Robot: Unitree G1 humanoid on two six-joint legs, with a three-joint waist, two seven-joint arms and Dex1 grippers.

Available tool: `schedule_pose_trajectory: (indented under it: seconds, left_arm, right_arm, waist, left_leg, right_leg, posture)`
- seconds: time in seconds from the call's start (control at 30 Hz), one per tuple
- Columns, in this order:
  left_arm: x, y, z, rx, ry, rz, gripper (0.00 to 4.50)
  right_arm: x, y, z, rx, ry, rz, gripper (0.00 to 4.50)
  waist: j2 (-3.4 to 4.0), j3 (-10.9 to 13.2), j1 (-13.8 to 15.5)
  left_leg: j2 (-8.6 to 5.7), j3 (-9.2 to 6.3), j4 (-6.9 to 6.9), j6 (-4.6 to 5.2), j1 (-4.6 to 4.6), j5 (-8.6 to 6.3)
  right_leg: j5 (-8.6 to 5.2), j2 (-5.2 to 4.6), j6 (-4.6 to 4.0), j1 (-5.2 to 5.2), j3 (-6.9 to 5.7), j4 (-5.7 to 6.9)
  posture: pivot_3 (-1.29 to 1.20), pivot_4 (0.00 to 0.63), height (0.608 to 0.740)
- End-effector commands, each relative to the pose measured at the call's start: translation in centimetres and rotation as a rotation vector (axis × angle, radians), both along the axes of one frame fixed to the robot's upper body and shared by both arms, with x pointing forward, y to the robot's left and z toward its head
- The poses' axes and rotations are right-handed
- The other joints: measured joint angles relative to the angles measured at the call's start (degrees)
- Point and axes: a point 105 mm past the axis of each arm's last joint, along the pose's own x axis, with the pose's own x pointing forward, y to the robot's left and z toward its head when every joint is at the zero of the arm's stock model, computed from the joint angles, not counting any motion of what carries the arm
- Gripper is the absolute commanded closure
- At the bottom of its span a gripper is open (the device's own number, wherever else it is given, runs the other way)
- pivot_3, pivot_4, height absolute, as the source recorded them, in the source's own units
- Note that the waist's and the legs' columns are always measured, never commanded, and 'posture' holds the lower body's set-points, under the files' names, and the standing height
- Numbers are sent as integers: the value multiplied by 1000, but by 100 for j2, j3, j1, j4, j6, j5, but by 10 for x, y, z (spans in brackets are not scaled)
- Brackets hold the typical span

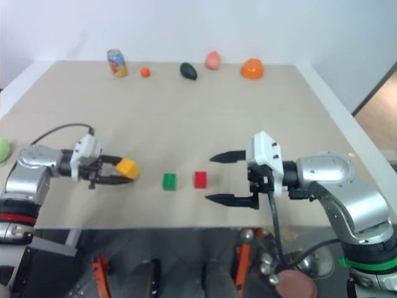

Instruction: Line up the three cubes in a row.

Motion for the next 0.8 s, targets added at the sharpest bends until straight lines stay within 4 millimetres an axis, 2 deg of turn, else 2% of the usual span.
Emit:
schedule_pose_trajectory:
  seconds: [0.03,0.17,0.37,0.53,0.8]
  left_arm:
    - [-3,0,1,49,-33,38,2592]
    - [-4,-1,-4,23,-31,164,2592]
    - [-17,-8,-12,0,4,262,2592]
    - [-23,-12,-11,-38,37,332,2592]
    - [-24,-13,-25,-57,68,381,2592]
  right_arm:
    - [-5,-2,7,-9,-43,-17,0]
    - [-3,-3,3,-9,-41,-38,0]
    - [1,1,-1,1,-35,-35,0]
    - [4,5,-3,7,-33,-23,0]
    - [4,6,-4,13,-27,-7,0]
  waist:
    - [0,0,2]
    - [0,0,4]
    - [0,0,7]
    - [0,0,8]
    - [0,0,10]
  left_leg:
    - [0,0,1,0,4,0]
    - [-1,5,7,-1,15,0]
    - [0,6,4,-2,13,-1]
    - [0,6,0,-3,13,-2]
    - [0,6,1,-4,13,-3]
  right_leg:
    - [0,-1,0,6,0,0]
    - [0,-10,0,20,0,-1]
    - [-4,-10,2,18,0,-5]
    - [-8,-9,2,16,-1,-8]
    - [-7,-10,2,18,-2,-13]
  posture:
    - [0,150,738]
    - [0,150,738]
    - [0,150,738]
    - [0,150,738]
    - [0,150,738]
